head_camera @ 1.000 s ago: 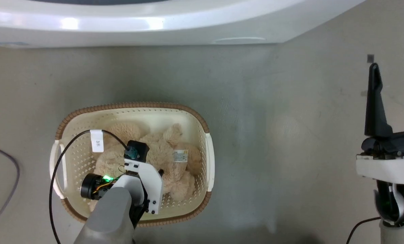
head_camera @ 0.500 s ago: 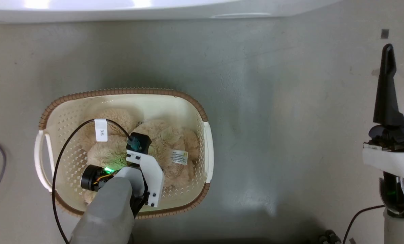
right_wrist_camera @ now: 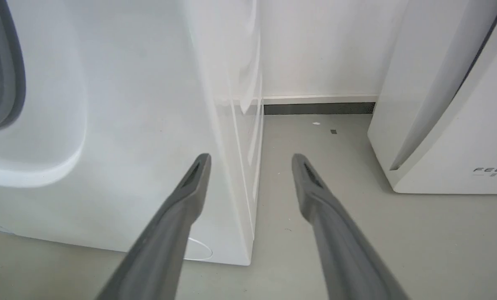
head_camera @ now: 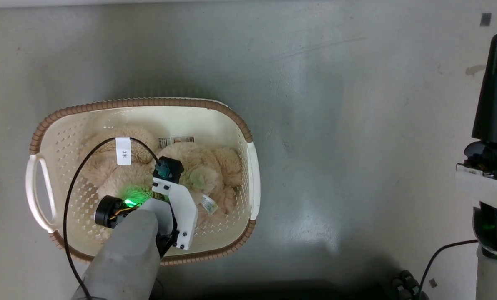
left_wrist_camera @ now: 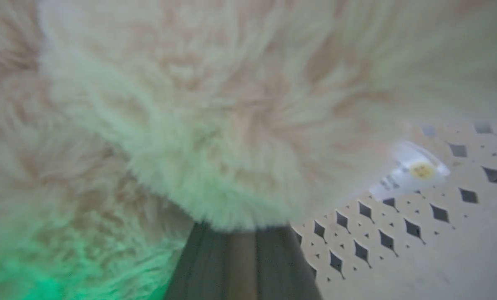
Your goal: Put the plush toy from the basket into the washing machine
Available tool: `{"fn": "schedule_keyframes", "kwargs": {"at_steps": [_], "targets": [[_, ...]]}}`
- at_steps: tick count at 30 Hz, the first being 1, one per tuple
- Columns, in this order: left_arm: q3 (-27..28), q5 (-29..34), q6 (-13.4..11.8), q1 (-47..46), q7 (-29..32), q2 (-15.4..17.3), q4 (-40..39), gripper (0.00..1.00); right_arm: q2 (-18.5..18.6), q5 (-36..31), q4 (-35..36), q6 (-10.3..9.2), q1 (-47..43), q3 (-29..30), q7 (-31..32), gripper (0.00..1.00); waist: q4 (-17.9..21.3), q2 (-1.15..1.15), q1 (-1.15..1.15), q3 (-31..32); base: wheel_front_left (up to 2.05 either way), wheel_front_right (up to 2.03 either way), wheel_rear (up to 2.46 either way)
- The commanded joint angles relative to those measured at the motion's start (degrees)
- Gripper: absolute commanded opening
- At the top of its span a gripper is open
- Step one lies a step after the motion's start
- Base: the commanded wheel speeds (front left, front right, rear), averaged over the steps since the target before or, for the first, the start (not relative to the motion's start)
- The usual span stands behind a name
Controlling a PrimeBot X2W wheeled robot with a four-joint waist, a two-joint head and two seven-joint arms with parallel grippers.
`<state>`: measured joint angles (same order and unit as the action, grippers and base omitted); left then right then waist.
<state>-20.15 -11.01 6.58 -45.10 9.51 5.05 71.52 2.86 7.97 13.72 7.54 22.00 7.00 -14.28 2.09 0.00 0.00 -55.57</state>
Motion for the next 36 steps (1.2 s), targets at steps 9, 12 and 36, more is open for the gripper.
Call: {"fn": "schedule_keyframes", "kwargs": {"at_steps": [9,12,36], "targets": [[-1.03,-2.15,0.55,0.53,-3.37,0.18,2.44,0.00,0.01,0.61,-2.12,-0.05,-0.08,-0.12,-0.72,1.00,0.22,0.00,0.00,5.51,0.00,0.00,0.00],[-1.28,-2.65,0.65,1.31,-4.81,-0.12,2.44,0.00,0.01,0.56,-3.64,-0.05,-1.15,-0.30,-0.72,1.00,-0.08,0.00,0.00,8.45,0.00,0.00,0.00],[-13.79,-10.74,0.90,13.81,-19.86,-1.85,-1.33,0.00,0.01,-0.16,-11.96,-0.05,-15.39,-1.81,-0.72,1.00,-5.07,0.00,0.00,35.34,0.00,0.00,0.00]]}}
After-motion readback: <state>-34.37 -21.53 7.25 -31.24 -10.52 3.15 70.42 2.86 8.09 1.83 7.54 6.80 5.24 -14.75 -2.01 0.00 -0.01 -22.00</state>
